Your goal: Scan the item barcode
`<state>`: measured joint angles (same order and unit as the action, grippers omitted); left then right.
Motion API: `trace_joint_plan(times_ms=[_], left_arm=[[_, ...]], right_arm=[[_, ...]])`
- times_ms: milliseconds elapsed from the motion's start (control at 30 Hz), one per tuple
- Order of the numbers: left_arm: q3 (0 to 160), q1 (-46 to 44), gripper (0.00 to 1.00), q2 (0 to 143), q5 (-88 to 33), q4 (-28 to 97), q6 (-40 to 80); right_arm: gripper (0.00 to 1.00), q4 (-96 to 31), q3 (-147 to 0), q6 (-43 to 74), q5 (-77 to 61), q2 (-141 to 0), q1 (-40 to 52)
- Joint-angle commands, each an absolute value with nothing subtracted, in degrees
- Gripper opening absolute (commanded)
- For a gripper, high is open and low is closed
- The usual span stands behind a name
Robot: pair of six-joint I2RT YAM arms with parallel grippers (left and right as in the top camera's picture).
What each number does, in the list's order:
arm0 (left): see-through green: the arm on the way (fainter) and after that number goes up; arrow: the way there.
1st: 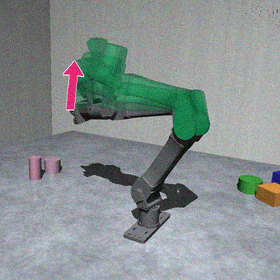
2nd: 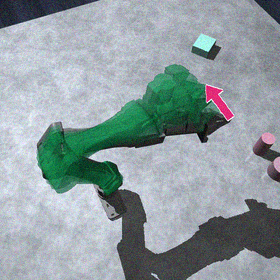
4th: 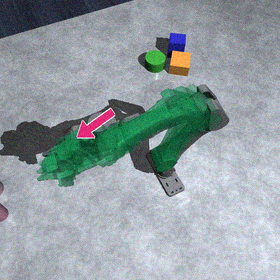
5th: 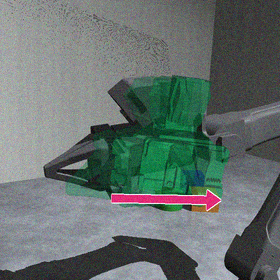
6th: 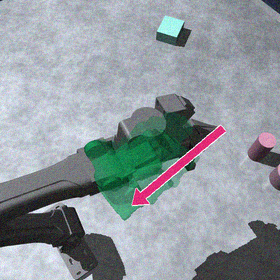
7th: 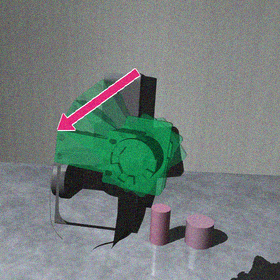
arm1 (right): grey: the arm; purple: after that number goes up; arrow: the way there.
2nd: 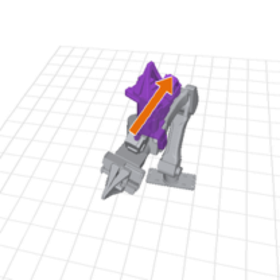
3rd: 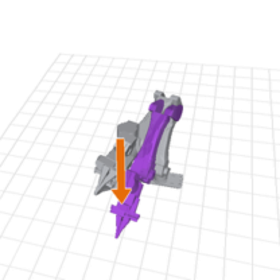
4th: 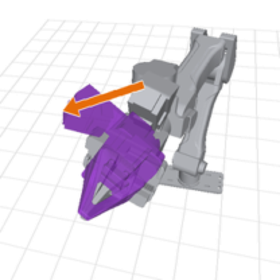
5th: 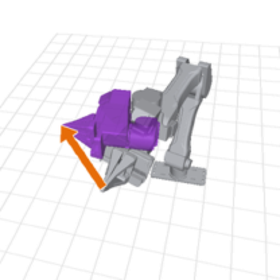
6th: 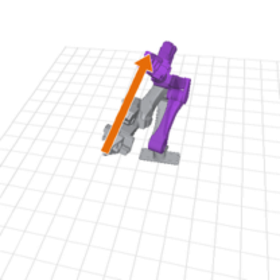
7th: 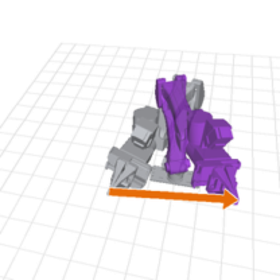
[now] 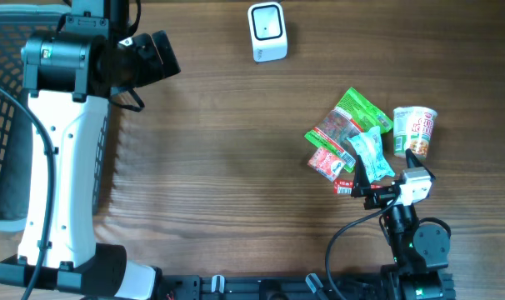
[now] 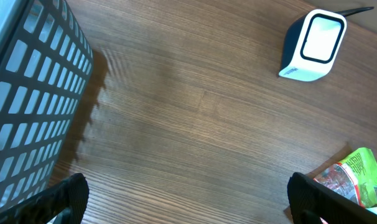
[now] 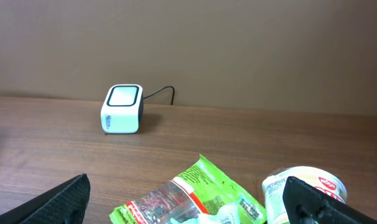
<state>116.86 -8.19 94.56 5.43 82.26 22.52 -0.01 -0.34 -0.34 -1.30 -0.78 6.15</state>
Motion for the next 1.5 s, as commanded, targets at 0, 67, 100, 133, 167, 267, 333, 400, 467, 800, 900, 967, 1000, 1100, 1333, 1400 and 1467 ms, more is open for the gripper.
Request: trace_joint_plan(times_ms=[0, 67, 100, 133, 167, 267, 333, 400, 467, 800, 900, 967, 1000, 1100, 1333, 1400, 1467], left_arm=[[117.01, -7.92, 1.00, 94.50, 5.17, 82.26, 21.39], [117.01, -7.92, 1.00, 94.50, 5.17, 82.26, 21.39], [117.01, -7.92, 1.00, 94.50, 5.17, 82.24, 21.39], [117.01, -7.92, 1.00, 94.50, 5.19, 82.24, 21.39], [117.01, -7.97, 1.00, 94.48, 5.19, 82.24, 21.39], [117.01, -8.45, 1.00, 91.66, 5.17, 82.26, 21.39], [117.01, -8.51, 1.00, 88.25, 5.17, 82.24, 21.39], [117.01, -8.45, 1.00, 84.12, 5.17, 82.26, 21.39], [117.01, -8.40, 1.00, 79.05, 5.17, 82.26, 21.39], [117.01, -8.43, 1.00, 50.22, 5.19, 82.72, 21.39], [116.99, -8.38, 1.00, 44.64, 5.21, 85.10, 21.37], [116.36, -7.16, 1.00, 41.52, 5.56, 86.26, 21.37], [115.66, -6.70, 1.00, 39.99, 5.87, 86.78, 21.37], [111.59, -4.56, 1.00, 34.81, 5.87, 87.26, 21.37], [93.43, -0.62, 1.00, 22.31, 5.80, 84.20, 21.41], [87.66, -0.10, 1.00, 19.05, 5.82, 80.14, 21.39], [81.58, 0.21, 1.00, 15.59, 5.78, 74.41, 21.43]], right_arm=[[1.00, 0.16, -0.30, -1.10, -2.07, -0.21, 5.87], [1.00, 0.14, -0.30, -1.10, -2.07, -0.25, 5.87], [1.00, 0.16, -0.30, -1.10, -2.07, -0.27, 5.87], [1.00, 0.14, -0.30, -1.10, -2.07, -0.27, 5.87], [1.00, 0.14, -0.30, -1.08, -2.07, -0.27, 5.87], [1.00, 0.16, -0.30, -1.08, -2.07, -0.27, 5.87], [1.00, 0.14, -0.30, -1.08, -2.07, -0.27, 5.87], [1.00, 0.16, -0.30, -1.10, -2.07, -0.27, 5.87], [1.00, 0.14, -0.30, -1.08, -2.07, -0.27, 5.87], [1.00, 0.14, -0.30, -1.10, -2.07, -0.27, 5.87], [1.00, 0.14, -0.30, -1.10, -2.07, -0.27, 5.87], [1.00, 0.14, -0.30, -1.08, -2.07, -0.27, 5.87], [1.00, 0.14, -0.30, -1.08, -2.07, -0.27, 5.87], [1.00, 0.14, -0.30, -1.08, -2.07, -0.27, 5.87], [1.00, 0.14, -0.30, -1.08, -2.07, -0.27, 5.87], [1.00, 0.14, -0.30, -1.08, -2.07, -0.27, 5.87], [0.99, 0.14, -0.30, -1.08, -2.07, -0.27, 5.87]])
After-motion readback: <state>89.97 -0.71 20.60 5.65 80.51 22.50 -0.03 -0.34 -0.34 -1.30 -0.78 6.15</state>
